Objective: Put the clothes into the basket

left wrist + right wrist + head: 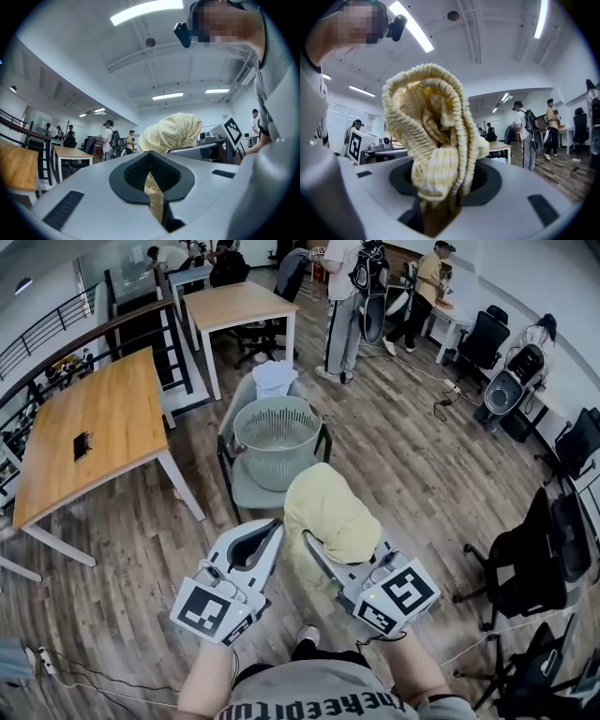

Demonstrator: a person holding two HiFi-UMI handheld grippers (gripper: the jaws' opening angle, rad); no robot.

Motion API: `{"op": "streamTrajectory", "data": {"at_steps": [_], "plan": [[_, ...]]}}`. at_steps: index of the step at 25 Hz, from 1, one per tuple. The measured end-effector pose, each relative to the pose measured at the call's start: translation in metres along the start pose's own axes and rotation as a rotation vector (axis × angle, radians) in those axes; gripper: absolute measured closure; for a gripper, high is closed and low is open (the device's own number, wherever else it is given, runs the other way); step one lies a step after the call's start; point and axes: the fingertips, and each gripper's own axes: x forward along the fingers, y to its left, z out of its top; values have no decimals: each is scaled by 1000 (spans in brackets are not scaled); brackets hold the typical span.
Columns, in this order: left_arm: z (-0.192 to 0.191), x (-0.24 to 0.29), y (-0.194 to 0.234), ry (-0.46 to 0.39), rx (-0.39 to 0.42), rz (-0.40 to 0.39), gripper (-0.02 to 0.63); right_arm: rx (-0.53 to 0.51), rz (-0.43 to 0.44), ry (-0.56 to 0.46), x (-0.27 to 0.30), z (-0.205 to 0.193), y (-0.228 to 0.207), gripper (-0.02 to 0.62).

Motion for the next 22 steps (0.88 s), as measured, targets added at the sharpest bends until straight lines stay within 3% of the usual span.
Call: {"op": "streamTrajectory", "data": {"at_steps": [10, 22], "plan": [[-16, 53, 2, 24, -8, 61, 592, 15, 54, 15, -1, -10, -60, 394], [-29, 69, 30, 62, -7, 49, 592, 54, 53, 2, 34, -16, -75, 394]]}}
